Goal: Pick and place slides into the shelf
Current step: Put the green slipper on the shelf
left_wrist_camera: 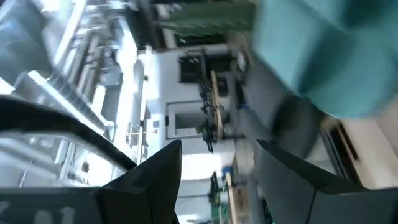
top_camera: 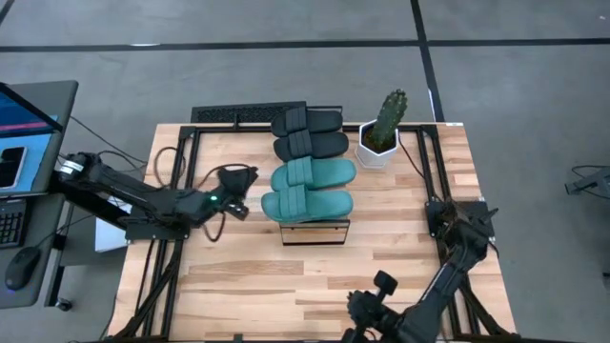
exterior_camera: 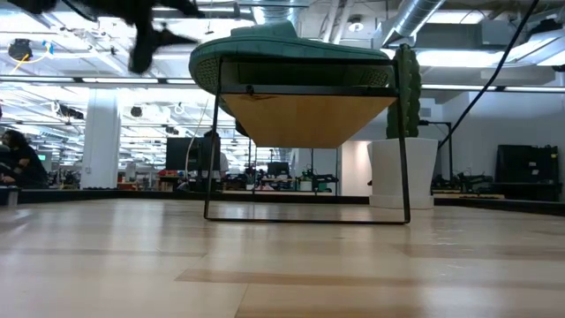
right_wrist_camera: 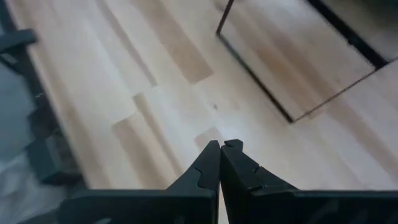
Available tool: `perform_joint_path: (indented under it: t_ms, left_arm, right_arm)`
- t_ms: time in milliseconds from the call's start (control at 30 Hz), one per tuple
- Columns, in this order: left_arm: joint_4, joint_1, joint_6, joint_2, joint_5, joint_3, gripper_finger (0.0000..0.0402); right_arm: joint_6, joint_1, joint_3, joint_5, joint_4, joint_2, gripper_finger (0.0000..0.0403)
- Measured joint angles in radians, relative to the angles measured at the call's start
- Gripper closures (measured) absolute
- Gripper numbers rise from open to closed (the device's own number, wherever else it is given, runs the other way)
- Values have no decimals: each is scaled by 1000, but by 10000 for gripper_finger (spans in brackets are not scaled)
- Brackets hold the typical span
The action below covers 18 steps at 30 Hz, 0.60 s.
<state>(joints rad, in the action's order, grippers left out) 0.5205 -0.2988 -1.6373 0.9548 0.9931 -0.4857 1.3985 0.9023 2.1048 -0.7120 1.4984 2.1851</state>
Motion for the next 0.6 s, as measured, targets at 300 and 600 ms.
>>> perform_joint_path:
  t_ms: [300, 600]
  left_arm:
    - [9, -362, 38, -207, 33, -33, 211]
    - [97, -709, 350, -267, 241, -44, 250]
  right_arm:
    - [75, -62, 0, -252, 67, 63, 403]
    - [-144, -224, 0, -285, 71, -5, 403]
